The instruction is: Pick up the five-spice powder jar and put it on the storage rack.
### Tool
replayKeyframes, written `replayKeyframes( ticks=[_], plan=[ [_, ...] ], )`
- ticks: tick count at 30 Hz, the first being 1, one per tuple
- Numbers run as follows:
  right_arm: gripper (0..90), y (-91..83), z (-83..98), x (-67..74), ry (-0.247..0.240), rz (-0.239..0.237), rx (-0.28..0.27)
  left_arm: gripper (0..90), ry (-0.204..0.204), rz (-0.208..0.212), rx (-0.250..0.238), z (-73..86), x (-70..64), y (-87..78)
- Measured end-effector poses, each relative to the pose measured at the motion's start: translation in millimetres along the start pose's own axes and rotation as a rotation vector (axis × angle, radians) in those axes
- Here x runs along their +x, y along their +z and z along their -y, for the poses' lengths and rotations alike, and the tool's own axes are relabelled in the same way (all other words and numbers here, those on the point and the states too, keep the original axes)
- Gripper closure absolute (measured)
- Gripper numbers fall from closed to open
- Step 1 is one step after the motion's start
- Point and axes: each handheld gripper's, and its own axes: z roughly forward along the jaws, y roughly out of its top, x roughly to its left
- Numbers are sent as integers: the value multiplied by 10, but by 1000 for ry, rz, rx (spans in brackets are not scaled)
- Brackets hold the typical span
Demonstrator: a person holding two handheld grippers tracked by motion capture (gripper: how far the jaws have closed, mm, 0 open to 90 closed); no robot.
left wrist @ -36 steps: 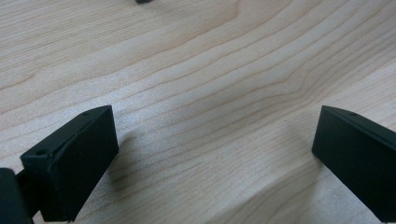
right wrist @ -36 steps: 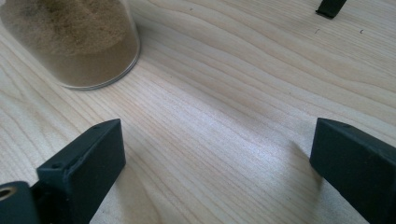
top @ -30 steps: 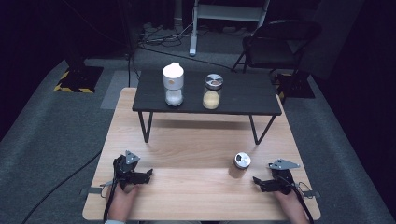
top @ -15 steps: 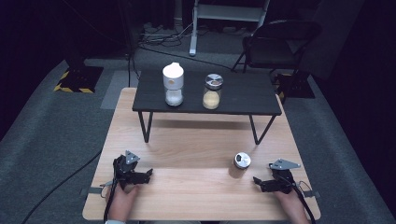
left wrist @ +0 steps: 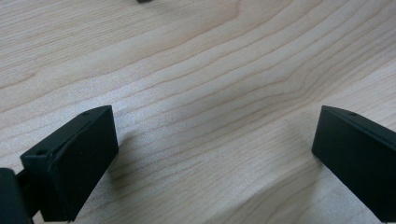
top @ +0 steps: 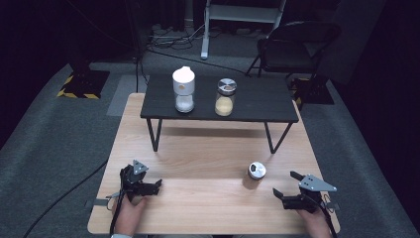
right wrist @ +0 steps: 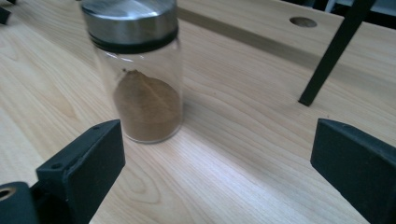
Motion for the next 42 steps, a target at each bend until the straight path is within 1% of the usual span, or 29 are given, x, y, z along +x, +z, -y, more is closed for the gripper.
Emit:
replayKeyframes(
  ticks=[4, 10, 16, 23, 29, 34, 37, 41, 42],
  plan=[
    [27, -18, -12, 31, -8, -6, -11, 3, 0, 0, 0, 0, 0, 0],
    [24, 32, -37, 56, -4, -22, -7, 3, 0, 0, 0, 1, -1, 0],
    [24, 165, -83, 67, -17, -62, -7, 3, -2, -1, 1, 0, -3, 0],
    [24, 313, -157, 98, -34, -90, -5, 3, -5, -5, 0, 1, -13, 1],
    [31, 438, -202, 79, -19, -116, -8, 3, -15, -14, 0, 4, -38, -1],
    [59, 570, -249, 69, -17, -141, -3, 3, -23, -22, 0, 6, -59, -4],
    [99, 655, -270, 78, -24, -147, -1, 3, -23, -22, 0, 6, -59, -4],
    [165, 745, -303, 103, -36, -142, 18, 3, -27, -26, 0, 8, -69, -6],
    [184, 760, -307, 99, -33, -146, 21, 3, -27, -27, 0, 9, -71, -6]
  ],
)
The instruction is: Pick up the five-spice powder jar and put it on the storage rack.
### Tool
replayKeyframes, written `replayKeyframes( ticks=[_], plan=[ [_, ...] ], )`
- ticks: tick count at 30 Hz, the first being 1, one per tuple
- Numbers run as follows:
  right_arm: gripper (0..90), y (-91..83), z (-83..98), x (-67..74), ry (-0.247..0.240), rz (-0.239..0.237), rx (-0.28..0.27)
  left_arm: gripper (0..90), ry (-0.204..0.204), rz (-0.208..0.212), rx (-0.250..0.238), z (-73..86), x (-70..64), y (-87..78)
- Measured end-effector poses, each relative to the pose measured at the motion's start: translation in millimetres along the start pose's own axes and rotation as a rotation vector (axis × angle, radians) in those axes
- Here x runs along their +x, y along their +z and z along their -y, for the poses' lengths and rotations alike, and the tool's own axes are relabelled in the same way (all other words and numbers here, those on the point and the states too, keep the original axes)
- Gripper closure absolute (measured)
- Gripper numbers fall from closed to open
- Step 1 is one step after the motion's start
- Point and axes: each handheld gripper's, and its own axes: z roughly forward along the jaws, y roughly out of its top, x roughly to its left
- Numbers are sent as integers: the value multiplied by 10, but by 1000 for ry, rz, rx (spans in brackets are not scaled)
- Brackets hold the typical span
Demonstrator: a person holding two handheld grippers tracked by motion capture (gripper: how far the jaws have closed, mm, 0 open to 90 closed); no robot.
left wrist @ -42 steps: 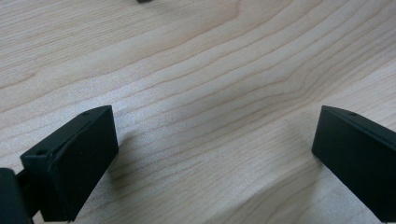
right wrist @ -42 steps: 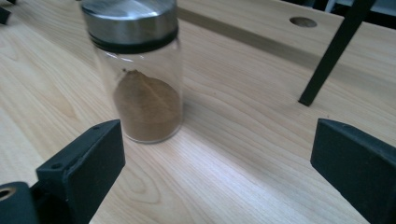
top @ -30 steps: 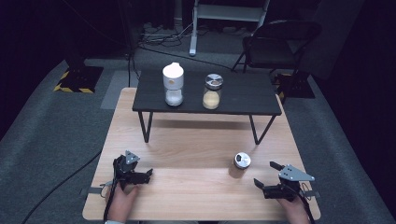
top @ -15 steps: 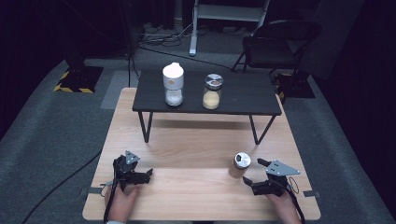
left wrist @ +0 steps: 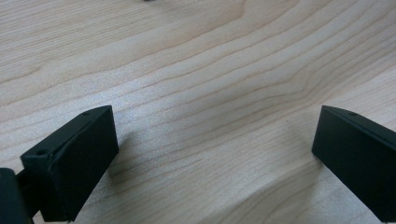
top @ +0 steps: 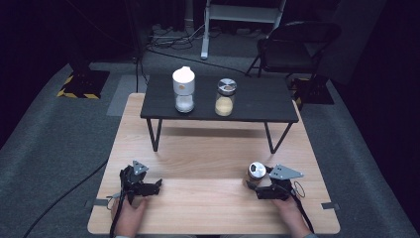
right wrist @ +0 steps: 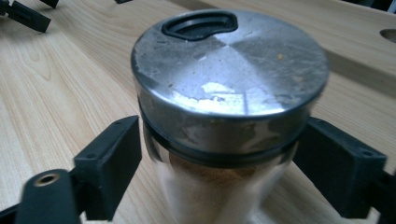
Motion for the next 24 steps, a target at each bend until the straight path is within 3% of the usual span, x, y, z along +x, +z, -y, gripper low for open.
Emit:
replayKeyframes(
  ticks=[4, 10, 15, 24],
  plan=[
    [297, 42, -25, -19, 1, -8, 19, 3, -1, -1, 0, 0, -3, -1],
    [300, 39, -140, -76, 8, -22, 54, 3, -6, -6, 0, 2, -14, -3],
    [300, -45, -232, -99, 30, -5, 23, 3, -6, -6, 0, 2, -15, -3],
    [300, -224, -641, -164, 37, 28, 12, 3, -8, -6, -1, 6, -18, -4]
  ],
)
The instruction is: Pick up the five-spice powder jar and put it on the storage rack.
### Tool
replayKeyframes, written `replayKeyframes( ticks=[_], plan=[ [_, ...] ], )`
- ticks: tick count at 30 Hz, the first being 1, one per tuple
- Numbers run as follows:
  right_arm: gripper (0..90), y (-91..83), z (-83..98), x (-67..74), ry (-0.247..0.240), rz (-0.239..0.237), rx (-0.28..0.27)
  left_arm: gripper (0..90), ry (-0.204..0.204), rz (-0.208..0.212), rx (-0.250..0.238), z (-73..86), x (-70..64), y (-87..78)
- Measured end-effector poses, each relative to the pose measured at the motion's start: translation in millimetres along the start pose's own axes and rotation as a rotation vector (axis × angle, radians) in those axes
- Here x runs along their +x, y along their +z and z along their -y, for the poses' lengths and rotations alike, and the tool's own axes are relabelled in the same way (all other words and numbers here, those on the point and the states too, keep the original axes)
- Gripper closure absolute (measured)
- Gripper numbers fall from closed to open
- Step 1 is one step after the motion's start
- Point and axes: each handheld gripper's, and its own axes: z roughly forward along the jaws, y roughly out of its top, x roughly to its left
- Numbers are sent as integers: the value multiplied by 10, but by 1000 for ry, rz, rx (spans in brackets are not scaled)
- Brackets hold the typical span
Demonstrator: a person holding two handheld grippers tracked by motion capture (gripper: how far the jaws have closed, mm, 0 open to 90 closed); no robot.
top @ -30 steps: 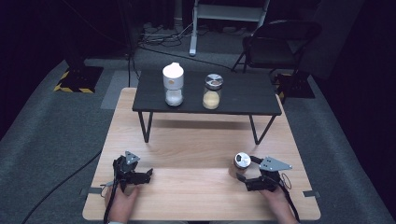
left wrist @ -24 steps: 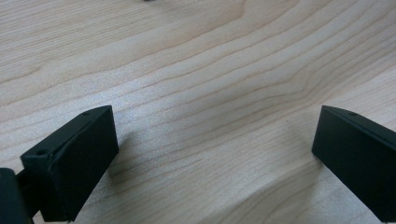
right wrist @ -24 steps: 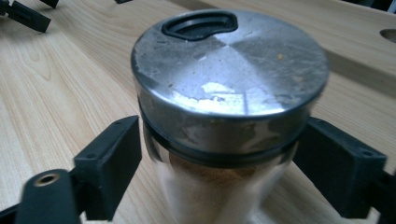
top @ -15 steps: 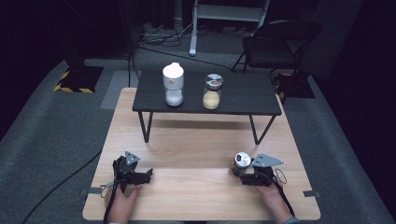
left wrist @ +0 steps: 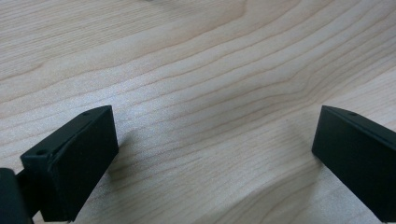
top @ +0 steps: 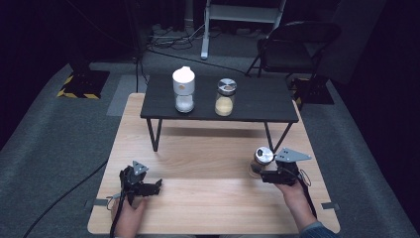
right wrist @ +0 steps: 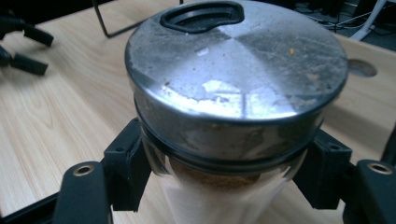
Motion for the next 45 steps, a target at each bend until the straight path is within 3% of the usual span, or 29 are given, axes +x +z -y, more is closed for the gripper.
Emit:
replayKeyframes(
  ticks=[11, 12, 15, 28, 39, 45],
  plan=[
    [300, -208, -543, -81, 16, 23, -21, 3, 1, 0, -1, 0, 1, 1],
    [300, -248, -712, -82, 12, 33, -24, 3, 1, 0, -1, 0, 1, 1],
    [300, -280, -873, -72, 0, 43, -31, 3, 3, 0, 0, -2, 3, 0],
    [300, -250, -1551, -109, -5, 89, -38, 3, 2, 1, 2, -4, 3, 0],
    [300, 27, -1819, -274, 25, 142, -18, 3, 2, 1, 1, -3, 3, 0],
    [300, 157, -1851, -355, 43, 156, -6, 3, 2, 1, 2, -6, 4, 1]
  ],
)
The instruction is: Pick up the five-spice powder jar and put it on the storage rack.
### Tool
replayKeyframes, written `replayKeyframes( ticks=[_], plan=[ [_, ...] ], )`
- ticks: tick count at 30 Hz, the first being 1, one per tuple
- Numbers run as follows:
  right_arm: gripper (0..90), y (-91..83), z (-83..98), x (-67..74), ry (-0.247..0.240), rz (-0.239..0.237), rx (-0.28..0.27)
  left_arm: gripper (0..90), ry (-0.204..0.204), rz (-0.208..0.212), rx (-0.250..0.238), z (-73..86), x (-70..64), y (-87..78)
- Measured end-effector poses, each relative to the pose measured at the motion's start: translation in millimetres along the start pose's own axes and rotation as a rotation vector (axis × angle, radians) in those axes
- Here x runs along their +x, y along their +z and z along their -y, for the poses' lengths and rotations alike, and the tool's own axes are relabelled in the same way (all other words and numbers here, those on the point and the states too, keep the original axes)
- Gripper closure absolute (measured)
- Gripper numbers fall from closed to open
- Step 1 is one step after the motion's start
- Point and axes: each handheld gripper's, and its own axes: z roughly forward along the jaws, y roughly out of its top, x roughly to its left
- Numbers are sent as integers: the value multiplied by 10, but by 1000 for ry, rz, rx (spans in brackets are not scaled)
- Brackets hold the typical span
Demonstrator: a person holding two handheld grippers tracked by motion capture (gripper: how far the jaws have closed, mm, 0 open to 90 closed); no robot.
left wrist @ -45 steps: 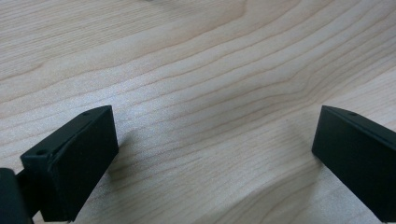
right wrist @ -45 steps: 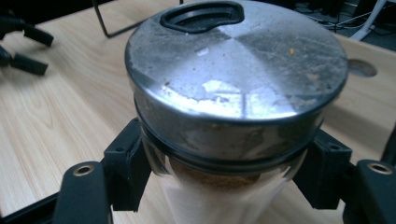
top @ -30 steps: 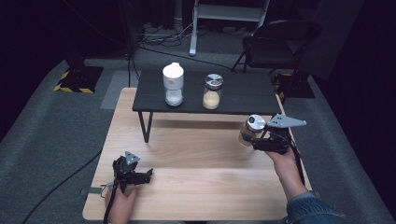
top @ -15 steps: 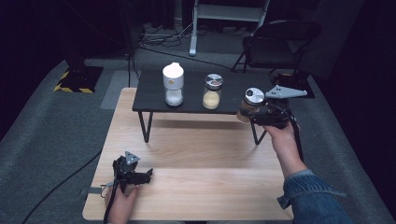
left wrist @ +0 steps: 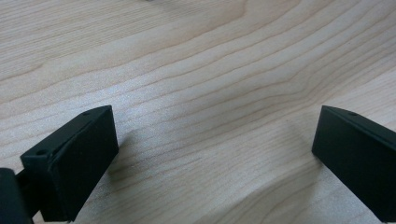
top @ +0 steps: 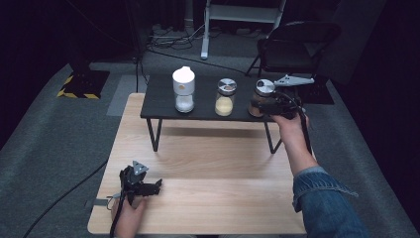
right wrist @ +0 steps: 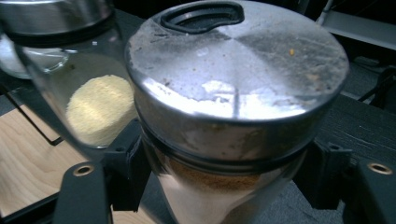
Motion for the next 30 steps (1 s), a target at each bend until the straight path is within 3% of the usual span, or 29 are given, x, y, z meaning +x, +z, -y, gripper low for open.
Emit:
replayKeyframes(
  ticks=[7, 10, 18, 30],
  plan=[
    [298, 72, 5, -81, 14, -14, 9, 3, -4, 0, 0, -7, 0, 8],
    [180, 51, 17, -83, 22, -16, 2, 3, -4, 0, -1, -9, 0, 11],
    [83, -198, 212, 47, 11, 16, -78, 3, -3, -2, -1, -12, 0, 13],
    [71, -533, 627, 162, -26, -21, -119, 3, -3, -2, -3, -13, 1, 17]
  ],
)
